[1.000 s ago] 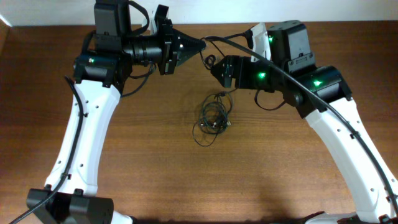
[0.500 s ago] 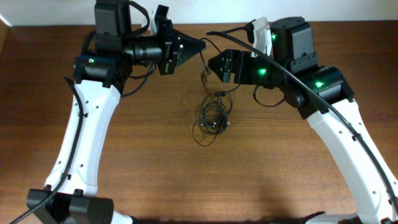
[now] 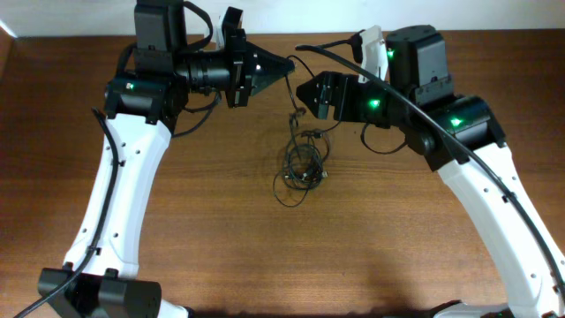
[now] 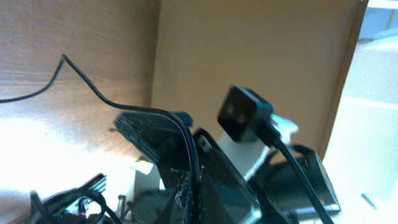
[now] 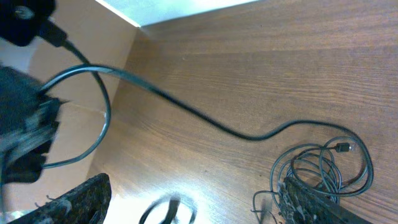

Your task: Untangle cables

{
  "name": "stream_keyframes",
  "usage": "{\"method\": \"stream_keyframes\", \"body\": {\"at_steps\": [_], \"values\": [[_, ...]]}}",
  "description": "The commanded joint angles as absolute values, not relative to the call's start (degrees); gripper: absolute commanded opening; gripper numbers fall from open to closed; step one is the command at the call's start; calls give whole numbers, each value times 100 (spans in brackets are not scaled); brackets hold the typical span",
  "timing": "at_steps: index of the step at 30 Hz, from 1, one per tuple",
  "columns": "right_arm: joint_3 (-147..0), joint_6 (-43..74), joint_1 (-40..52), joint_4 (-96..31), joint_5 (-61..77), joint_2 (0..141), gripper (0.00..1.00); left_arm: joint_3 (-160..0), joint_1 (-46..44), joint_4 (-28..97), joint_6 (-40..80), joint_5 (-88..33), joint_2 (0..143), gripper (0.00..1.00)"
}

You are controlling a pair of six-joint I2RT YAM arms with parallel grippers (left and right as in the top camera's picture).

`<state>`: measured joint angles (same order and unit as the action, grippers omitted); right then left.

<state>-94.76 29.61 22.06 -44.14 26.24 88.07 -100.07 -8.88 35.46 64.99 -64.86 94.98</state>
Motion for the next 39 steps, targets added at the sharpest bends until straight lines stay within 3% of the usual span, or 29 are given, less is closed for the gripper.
{"method": "stream_keyframes", "body": {"at_steps": [1,15,39], "values": [[-9531,2941,2222,-4418,2696,8910,87,-10064,-891,3520,6506,-6838,9360,0],[-9509,2681,2222,-5262,2875,9113,86,-10064,-884,3389,6504,-6816,9351,0],[-9509,2418,2222,-5330,4200,9113,86,-10064,-910,3345,6462,-6925,9351,0]]}}
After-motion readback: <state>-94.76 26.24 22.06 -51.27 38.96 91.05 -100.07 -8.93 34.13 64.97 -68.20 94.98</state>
